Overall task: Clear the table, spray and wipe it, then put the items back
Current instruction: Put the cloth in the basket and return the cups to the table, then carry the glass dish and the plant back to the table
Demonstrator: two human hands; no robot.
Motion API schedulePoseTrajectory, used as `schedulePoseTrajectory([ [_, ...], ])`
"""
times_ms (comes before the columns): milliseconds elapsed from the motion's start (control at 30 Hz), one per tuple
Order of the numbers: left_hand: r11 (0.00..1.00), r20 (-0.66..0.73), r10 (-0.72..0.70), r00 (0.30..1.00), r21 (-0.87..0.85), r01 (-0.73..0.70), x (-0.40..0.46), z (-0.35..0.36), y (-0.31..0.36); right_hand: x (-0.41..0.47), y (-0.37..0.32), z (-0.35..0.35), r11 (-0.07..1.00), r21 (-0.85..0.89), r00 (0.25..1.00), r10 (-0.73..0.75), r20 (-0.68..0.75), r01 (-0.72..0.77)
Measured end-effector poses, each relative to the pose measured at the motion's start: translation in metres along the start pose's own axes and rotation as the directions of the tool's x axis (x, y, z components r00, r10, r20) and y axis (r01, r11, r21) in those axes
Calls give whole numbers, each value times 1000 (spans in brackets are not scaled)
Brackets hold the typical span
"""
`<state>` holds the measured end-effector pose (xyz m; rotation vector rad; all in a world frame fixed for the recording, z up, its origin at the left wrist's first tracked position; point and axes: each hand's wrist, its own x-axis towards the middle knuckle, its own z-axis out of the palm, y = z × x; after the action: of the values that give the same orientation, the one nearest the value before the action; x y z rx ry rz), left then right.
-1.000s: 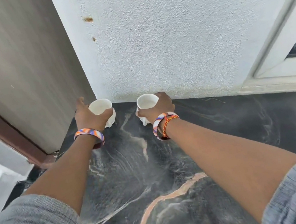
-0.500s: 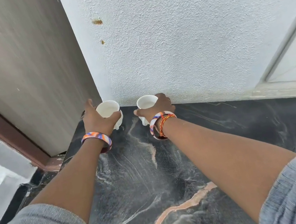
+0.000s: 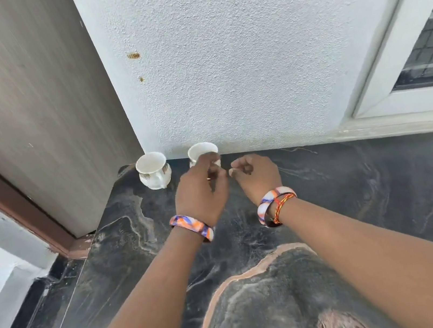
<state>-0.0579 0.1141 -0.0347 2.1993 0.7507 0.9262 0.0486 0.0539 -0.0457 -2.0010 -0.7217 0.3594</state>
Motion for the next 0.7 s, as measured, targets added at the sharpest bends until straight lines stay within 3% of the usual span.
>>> schedulePoseTrajectory([
  [133,990,360,-27,932,136,-24,-19,28,28,-31,16,-46,987,-154,999,-44,25,48],
  [267,936,614,-139,777,338,-100,-24,48,43,-51,44,-84,935,-346,979,-11,202,82],
  [300,921,676,-128,725,353,-167,-35,66,71,-69,60,-120,927,-373,985,28,168,37],
  [333,902,713,-119,691,369,-225,-44,80,95,-83,74,-149,920,-392,990,54,130,2],
  [467,878,745,-100,660,379,-294,-43,95,116,-97,88,-178,899,-437,989,93,111,-36],
  [567,864,828,-7,561,288,-414,-73,146,183,-133,129,-253,885,-429,980,199,-10,-184],
  [700,828,883,102,457,180,-532,-122,207,263,-185,184,-340,862,-420,957,280,-70,-283],
])
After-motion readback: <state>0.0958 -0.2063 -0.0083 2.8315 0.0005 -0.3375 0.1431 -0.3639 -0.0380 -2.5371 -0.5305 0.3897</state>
